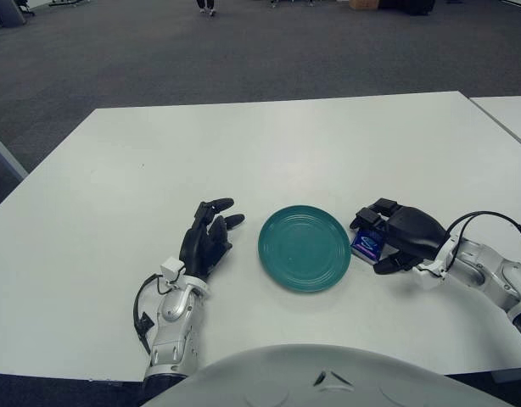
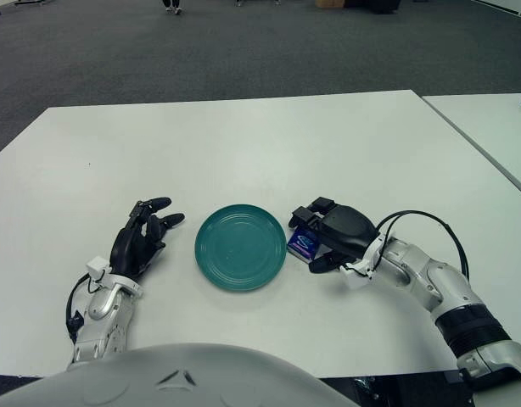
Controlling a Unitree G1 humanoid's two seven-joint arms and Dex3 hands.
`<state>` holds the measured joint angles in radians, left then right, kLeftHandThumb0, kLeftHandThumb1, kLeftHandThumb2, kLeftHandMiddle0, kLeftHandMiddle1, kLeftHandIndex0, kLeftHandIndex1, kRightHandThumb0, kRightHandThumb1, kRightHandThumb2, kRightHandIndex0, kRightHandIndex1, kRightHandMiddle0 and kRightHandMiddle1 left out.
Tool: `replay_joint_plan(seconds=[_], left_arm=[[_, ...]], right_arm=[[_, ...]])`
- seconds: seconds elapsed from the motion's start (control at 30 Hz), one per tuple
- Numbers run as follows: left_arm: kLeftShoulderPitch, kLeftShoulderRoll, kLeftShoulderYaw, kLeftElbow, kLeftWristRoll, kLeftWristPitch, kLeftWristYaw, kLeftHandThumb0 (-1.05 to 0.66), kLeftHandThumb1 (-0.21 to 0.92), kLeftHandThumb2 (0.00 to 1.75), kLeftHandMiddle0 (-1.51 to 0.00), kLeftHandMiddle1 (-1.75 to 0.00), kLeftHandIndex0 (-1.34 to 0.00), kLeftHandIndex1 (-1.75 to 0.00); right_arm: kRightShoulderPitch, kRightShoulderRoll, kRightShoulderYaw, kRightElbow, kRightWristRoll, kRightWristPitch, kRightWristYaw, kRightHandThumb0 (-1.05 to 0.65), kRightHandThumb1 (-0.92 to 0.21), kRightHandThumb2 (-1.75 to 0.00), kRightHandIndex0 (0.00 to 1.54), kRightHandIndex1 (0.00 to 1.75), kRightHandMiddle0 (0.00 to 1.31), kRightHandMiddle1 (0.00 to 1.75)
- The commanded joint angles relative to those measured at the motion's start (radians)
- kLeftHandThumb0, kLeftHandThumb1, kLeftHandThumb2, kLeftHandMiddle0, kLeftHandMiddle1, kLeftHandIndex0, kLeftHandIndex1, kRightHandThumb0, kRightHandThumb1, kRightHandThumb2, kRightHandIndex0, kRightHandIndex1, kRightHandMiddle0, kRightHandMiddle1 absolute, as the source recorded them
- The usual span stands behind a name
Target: Put the gum into the plate.
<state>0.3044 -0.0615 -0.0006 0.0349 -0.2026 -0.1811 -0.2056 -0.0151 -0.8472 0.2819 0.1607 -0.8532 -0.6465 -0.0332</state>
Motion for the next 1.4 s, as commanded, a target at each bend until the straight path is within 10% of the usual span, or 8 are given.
replay_joint_plan(seconds=[0.0, 0.6, 1.37], left_arm=[[0.01, 0.0, 0.002, 0.01, 0.009, 0.009, 0.016, -0.76, 0.92, 0.8, -0.38, -1.05, -0.17, -1.29], [0.01, -0.006, 0.0, 0.012, -0.001, 0.01, 0.008, -0.74, 0.92, 0.79, -0.39, -1.05, -0.16, -1.28], [-0.002, -0.01, 0.009, 0.04, -0.005, 0.003, 0.002, -0.74, 0.92, 0.8, -0.39, -1.05, -0.17, -1.28]], right_arm=[[0.021, -0.019, 0.01, -0.007, -0.056, 0.013, -0.009, -0.43, -0.66, -0.86, 0.35, 1.33, 0.35, 1.73], [0.028, -0.025, 0.02, -0.05, -0.129, 0.074, -0.037, -0.4, -0.65, -0.88, 0.48, 1.72, 0.36, 1.75], [-0.001, -0.022, -0.014, -0.118, -0.097, 0.116, 0.002, -0.42, -0.56, -1.0, 0.63, 1.75, 0.43, 1.75]])
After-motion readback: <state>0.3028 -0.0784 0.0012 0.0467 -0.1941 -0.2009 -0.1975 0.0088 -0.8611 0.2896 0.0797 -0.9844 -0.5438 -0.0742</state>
